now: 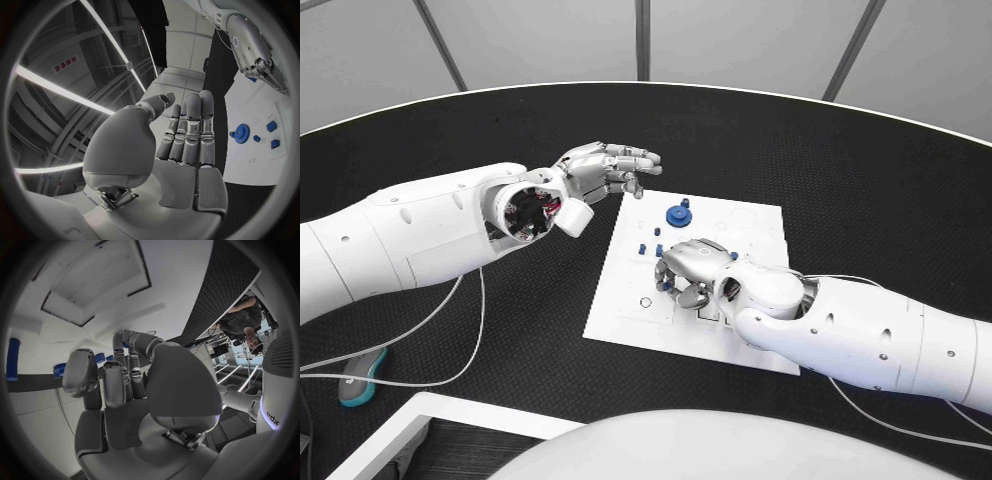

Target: Assemble the parts on the task board

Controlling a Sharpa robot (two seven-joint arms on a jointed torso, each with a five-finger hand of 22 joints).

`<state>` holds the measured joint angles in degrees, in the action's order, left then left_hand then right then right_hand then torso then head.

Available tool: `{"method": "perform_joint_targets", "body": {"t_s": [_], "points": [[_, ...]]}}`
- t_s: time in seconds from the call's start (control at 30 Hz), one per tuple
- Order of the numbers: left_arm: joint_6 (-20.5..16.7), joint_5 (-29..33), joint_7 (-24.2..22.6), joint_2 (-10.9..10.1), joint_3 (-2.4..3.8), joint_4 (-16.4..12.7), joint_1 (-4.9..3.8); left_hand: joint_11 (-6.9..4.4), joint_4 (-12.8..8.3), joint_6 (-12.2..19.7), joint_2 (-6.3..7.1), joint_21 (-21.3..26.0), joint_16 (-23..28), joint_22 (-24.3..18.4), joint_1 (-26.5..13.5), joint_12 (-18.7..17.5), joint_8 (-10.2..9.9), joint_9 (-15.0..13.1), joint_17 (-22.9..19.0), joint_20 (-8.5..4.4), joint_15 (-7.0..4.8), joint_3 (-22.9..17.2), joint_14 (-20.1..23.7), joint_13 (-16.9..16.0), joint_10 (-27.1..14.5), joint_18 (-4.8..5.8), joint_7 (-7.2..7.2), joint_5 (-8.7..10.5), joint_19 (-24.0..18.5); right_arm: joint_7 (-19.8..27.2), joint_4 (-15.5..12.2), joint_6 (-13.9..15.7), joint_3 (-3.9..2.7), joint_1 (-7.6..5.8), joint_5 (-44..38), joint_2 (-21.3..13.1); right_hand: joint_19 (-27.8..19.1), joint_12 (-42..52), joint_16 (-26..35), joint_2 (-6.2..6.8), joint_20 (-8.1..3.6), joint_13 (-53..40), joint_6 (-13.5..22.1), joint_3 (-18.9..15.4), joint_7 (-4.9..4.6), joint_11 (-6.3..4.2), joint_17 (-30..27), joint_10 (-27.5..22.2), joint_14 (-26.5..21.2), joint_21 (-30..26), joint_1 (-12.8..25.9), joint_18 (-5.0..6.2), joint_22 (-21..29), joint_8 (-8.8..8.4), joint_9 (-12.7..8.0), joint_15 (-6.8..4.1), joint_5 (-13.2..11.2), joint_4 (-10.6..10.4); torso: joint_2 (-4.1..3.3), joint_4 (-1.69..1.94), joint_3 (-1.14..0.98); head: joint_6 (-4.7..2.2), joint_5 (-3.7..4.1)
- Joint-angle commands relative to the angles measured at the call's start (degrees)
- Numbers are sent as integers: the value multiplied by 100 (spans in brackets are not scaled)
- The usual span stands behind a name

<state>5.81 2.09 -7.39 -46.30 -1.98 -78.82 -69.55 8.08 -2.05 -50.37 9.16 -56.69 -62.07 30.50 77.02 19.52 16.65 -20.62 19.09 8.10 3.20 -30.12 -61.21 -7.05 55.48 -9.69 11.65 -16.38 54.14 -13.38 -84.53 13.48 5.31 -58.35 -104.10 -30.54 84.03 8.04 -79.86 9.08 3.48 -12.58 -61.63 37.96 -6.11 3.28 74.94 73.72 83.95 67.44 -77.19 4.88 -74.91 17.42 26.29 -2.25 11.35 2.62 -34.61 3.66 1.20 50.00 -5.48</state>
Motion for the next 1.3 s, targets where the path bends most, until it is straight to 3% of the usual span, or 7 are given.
{"method": "perform_joint_targets", "body": {"t_s": [0.03,0.4,0.77,1.3], "points": [[3,0,5,-3,0,0,-2,-9,-3,18,-21,13,17,-5,50,28,25,-5,-4,4,-6,19,43,5,-32,-94,35,-14,-26,-24,7,-65,1,1,0,3,95,2,-29,-49,-42,-23,10,15,-42,-116,49,157,320,-51,42,-24,-78,7,10,-21,-62,6,3,-2,0,0,-14],[26,0,29,-16,0,-7,-4,-7,2,22,-19,16,20,-8,47,29,25,-5,-7,5,-4,26,43,6,-36,-94,36,-13,-26,-101,3,-159,1,2,0,-18,82,50,-39,-53,-31,-139,293,-31,-69,-105,59,164,320,-92,26,-19,-66,-163,13,-8,-160,59,2,-5,-12,0,-22],[55,0,46,-13,0,-4,-5,-6,8,26,-18,22,24,-12,44,30,26,-5,-12,6,-3,33,43,9,-42,-93,37,-12,-26,-143,-2,-203,1,2,0,-38,87,195,-35,11,-97,-426,779,-6,-4,-221,53,118,317,-94,37,-17,-88,-572,-114,-98,-142,114,2,-6,-15,0,-16],[64,0,54,-14,0,-3,-5,-7,10,26,-24,26,28,-15,47,31,28,-6,-15,6,-3,33,45,10,-43,-94,35,-12,-27,-207,10,-312,1,2,0,-46,84,226,-23,29,-110,-488,857,3,25,-238,35,107,314,-117,50,-13,-79,-641,-143,-112,-144,114,3,-3,-10,0,-8]]}}
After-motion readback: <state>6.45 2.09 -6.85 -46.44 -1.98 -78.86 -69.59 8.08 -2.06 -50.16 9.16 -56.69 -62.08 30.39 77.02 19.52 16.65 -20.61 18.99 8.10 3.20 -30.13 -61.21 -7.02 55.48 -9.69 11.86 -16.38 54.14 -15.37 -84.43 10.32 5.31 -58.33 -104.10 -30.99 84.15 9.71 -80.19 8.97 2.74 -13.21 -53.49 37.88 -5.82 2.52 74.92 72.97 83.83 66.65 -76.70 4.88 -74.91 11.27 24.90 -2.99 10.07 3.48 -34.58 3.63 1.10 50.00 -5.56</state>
